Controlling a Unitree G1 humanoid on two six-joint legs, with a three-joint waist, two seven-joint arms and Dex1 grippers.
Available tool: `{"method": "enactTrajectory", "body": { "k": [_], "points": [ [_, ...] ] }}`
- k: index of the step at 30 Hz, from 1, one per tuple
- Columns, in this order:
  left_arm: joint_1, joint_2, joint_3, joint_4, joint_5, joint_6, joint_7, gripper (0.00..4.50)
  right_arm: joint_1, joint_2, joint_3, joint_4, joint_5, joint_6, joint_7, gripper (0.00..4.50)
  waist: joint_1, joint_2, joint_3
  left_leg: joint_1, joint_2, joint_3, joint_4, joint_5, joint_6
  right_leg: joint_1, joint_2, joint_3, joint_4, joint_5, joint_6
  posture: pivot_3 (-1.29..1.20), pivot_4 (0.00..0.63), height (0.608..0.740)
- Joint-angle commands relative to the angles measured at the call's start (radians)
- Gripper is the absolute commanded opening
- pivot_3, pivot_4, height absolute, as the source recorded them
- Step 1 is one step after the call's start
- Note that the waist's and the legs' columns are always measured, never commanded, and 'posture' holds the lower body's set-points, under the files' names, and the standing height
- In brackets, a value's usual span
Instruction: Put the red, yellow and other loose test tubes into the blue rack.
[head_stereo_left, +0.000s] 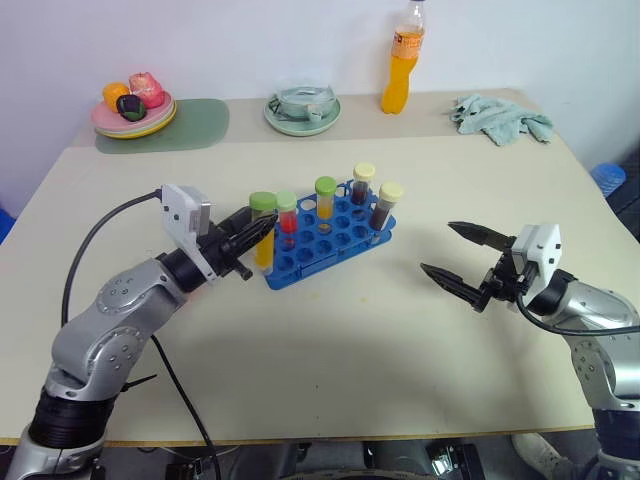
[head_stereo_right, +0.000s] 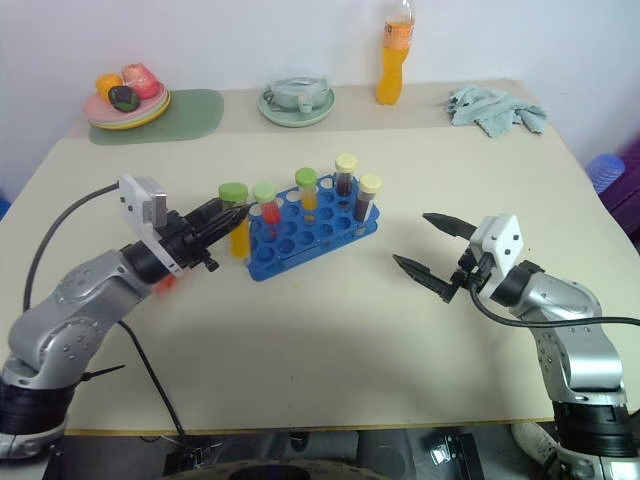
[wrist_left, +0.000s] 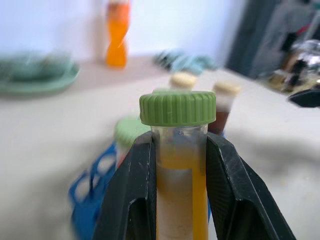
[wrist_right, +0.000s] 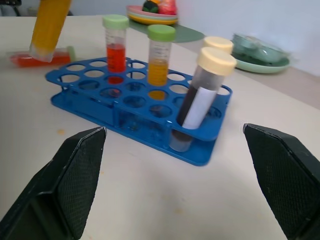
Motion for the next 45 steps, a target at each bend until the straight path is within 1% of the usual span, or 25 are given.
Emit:
{"method": "enactTrajectory", "body": {
  "k": [1, 3, 7, 12, 16, 19, 22, 27, 31, 36, 45],
  "points": [
    [-0.045, -0.061, -0.001, 0.047, -0.006, -0.077, -0.163, 0.74, 0.024, 0.019, -0.039, -0.069, 0.001, -0.025, -0.037, 4.50, -0.001, 0.000, 0.000, 0.000, 0.000, 0.000, 0.000, 0.000, 0.000, 0.000, 0.000, 0.000, 0.000, 0.000, 0.000, 0.00, 0.150, 0.740],
    [-0.074, -0.095, -0.001, 0.089, -0.008, -0.094, -0.245, 0.74, 0.044, 0.029, -0.046, -0.085, -0.005, -0.033, -0.059, 4.50, -0.003, 0.000, 0.000, 0.000, 0.000, 0.000, 0.001, 0.000, 0.000, 0.000, 0.000, 0.000, 0.000, 0.001, 0.002, 0.00, 0.150, 0.740],
    [-0.193, -0.197, 0.006, 0.251, 0.008, -0.136, -0.325, 0.74, 0.098, 0.065, -0.051, -0.133, -0.019, -0.049, -0.110, 4.50, 0.000, 0.000, 0.000, 0.000, 0.000, 0.000, 0.002, 0.000, 0.000, 0.001, 0.000, 0.000, 0.001, 0.001, 0.002, 0.00, 0.150, 0.740],
    [-0.305, -0.287, -0.010, 0.459, 0.108, -0.253, -0.412, 0.74, 0.177, 0.101, -0.047, -0.227, -0.020, -0.032, -0.160, 4.50, -0.003, 0.000, 0.000, 0.000, 0.000, -0.001, 0.005, 0.000, 0.000, 0.003, 0.001, -0.002, 0.001, 0.002, 0.004, 0.00, 0.150, 0.740],
    [-0.379, -0.357, -0.027, 0.607, 0.174, -0.334, -0.479, 0.74, 0.247, 0.101, -0.044, -0.293, -0.035, -0.023, -0.185, 4.50, -0.002, -0.001, 0.000, 0.000, 0.000, -0.001, 0.006, 0.000, 0.000, 0.003, 0.001, -0.002, 0.001, 0.004, 0.006, 0.00, 0.150, 0.740],
    [-0.423, -0.399, -0.037, 0.693, 0.220, -0.372, -0.508, 0.74, 0.270, 0.100, -0.054, -0.331, -0.036, -0.013, -0.212, 4.50, -0.004, -0.001, 0.000, 0.000, 0.000, -0.002, 0.009, 0.000, 0.001, 0.004, 0.001, -0.002, 0.001, 0.004, 0.007, 0.00, 0.150, 0.740],
    [-0.451, -0.422, -0.036, 0.745, 0.248, -0.394, -0.531, 0.74, 0.281, 0.099, -0.055, -0.369, -0.036, 0.002, -0.238, 4.50, -0.003, -0.001, 0.000, 0.000, 0.000, -0.002, 0.012, -0.001, 0.002, 0.006, 0.002, -0.002, 0.001, 0.005, 0.009, 0.00, 0.150, 0.740],
    [-0.466, -0.428, -0.058, 0.778, 0.305, -0.386, -0.547, 0.74, 0.306, 0.101, -0.063, -0.396, -0.044, 0.004, -0.262, 4.50, -0.003, -0.001, 0.000, 0.000, 0.000, -0.002, 0.014, -0.002, 0.003, 0.007, 0.002, -0.002, 0.001, 0.006, 0.011, 0.00, 0.150, 0.740],
    [-0.468, -0.432, -0.090, 0.790, 0.400, -0.402, -0.489, 0.74, 0.305, 0.107, -0.059, -0.381, -0.048, -0.011, -0.266, 4.50, -0.002, -0.001, 0.000, 0.000, 0.000, -0.002, 0.014, -0.002, 0.003, 0.007, 0.002, -0.002, 0.001, 0.006, 0.011, 0.00, 0.150, 0.740],
    [-0.451, -0.442, -0.104, 0.788, 0.453, -0.423, -0.460, 0.74, 0.307, 0.117, -0.043, -0.372, -0.060, -0.027, -0.259, 4.50, -0.002, -0.001, 0.000, 0.000, 0.000, -0.002, 0.014, -0.002, 0.003, 0.007, 0.002, -0.002, 0.001, 0.007, 0.011, 0.00, 0.150, 0.740],
    [-0.491, -0.469, -0.098, 0.932, 0.521, -0.517, -0.407, 0.74, 0.313, 0.120, -0.047, -0.369, -0.060, -0.037, -0.255, 4.50, -0.003, -0.001, 0.000, 0.000, 0.000, -0.002, 0.015, -0.002, 0.003, 0.008, 0.002, -0.003, 0.001, 0.007, 0.012, 0.00, 0.150, 0.740]
  ]
}}
